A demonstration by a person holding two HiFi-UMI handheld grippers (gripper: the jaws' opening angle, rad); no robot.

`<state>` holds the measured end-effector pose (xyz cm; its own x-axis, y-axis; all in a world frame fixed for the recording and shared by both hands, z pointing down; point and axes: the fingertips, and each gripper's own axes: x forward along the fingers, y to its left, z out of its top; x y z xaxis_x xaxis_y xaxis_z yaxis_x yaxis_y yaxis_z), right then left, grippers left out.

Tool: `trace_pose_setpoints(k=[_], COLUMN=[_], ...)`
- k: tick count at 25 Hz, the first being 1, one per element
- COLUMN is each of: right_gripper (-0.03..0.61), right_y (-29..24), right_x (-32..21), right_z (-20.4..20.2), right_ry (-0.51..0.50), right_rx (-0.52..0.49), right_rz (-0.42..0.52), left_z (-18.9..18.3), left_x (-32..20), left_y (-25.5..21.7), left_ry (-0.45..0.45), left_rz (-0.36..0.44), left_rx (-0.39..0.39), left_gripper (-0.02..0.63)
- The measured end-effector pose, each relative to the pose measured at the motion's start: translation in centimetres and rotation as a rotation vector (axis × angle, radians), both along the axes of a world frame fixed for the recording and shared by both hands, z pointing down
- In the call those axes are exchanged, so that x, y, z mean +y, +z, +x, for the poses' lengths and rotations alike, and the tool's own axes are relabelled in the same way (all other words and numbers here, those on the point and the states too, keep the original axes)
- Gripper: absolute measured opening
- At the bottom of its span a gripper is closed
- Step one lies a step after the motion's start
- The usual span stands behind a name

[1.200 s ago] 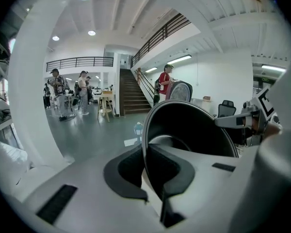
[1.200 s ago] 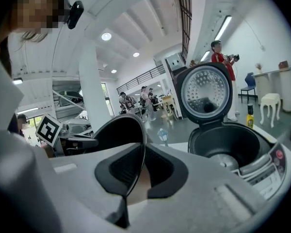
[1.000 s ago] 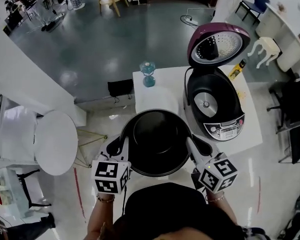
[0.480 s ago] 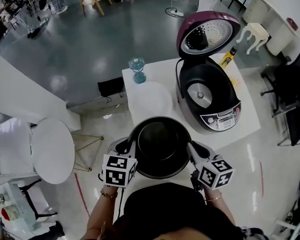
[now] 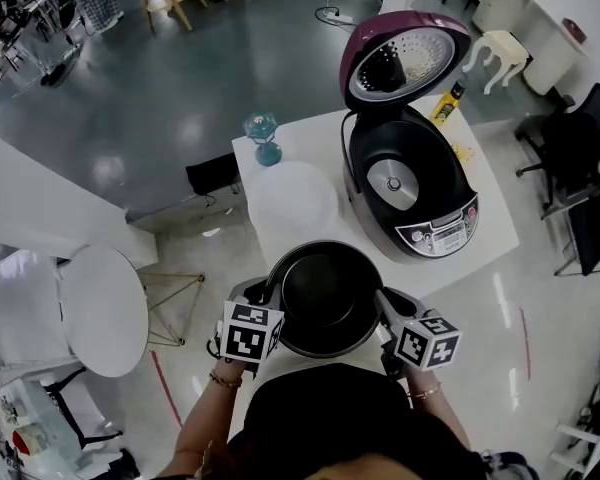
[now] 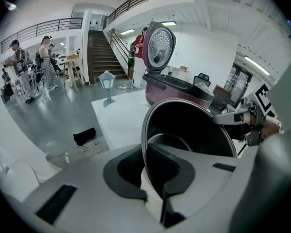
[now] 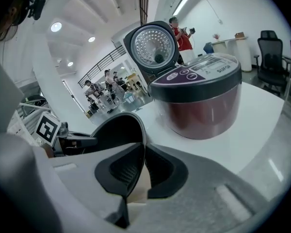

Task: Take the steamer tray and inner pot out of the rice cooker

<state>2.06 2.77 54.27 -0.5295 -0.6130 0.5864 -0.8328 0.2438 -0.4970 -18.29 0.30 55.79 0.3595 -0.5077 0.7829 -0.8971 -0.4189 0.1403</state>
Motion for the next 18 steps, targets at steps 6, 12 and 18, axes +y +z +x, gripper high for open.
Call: trace_pose_setpoints(k=[6, 12, 18], right_gripper=[0.037, 0.035, 0.037], right_y=[1.2, 1.2, 1.6], right_x=[-0.8, -1.8, -2.4], right_z=[0.0, 0.2, 0.6], right_ry=[0.013, 0.027, 0.045], right_rx=[-0.011, -0.017, -0.03], right_rz=[-0.026, -0.026, -0.039], left_z=[0.0, 0.2, 0.6], left_x=[-0.9, -1.7, -2.4], left_y=[1.3, 1.7, 2.1], left_ry=[0.01, 0.012, 0.026], left_rz=[-0.038, -0.061, -0.09], left_rx=[-0.001, 0.007, 0.011], left_gripper=[0.02, 0.021, 0.023])
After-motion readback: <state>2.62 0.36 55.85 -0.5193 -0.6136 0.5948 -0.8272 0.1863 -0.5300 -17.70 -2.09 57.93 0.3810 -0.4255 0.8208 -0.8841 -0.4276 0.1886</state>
